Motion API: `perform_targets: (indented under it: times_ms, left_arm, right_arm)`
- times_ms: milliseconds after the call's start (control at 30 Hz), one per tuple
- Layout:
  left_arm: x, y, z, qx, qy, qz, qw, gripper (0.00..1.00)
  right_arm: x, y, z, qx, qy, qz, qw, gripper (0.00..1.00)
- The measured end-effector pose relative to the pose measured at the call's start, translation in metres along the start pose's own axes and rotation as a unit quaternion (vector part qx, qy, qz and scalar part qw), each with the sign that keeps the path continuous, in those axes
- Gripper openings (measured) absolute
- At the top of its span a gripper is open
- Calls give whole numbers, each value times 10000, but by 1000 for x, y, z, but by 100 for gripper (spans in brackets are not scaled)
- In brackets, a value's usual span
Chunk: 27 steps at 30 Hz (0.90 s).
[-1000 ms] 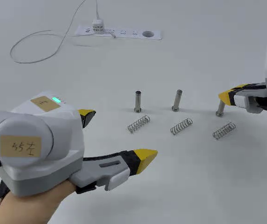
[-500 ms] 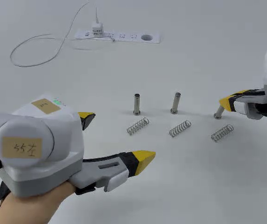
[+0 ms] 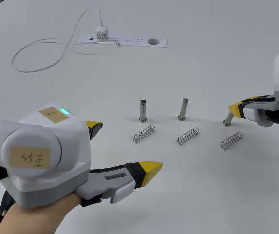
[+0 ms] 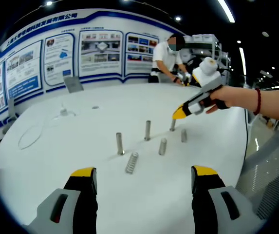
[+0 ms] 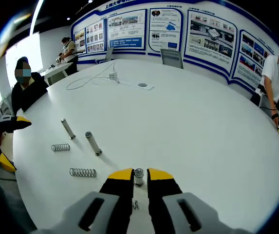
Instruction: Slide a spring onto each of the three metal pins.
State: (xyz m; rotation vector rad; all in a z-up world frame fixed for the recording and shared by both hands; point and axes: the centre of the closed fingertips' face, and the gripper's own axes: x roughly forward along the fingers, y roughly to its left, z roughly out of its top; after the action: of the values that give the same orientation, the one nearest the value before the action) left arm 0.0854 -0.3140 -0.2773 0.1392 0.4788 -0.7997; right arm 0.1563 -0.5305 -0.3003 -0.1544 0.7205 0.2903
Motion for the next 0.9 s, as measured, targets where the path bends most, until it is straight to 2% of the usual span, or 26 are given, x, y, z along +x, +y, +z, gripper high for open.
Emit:
perform_targets:
  times_ms: [267,467,600,700,900]
  left_arm:
    - [0,2,0,-6,-2,33,10000,81]
    - [1,0,-2,-75,42,-31,10000,80]
    - [1,0,-3,25,87,-32,10000,79]
    - [0,0,1,29,67,-43,10000,79]
    - [4,11,11,267,121,31,9996,77]
  right_arm:
    - [-9,-4,6,10,-181,-16,9998,19]
    - [-18,-1,9,67,-323,55,9994,26]
    - [-24,3,10,144,-415,126,9990,32]
    - [-29,6,9,128,-440,135,9989,35]
    - [-41,16,7,157,-546,283,9980,39]
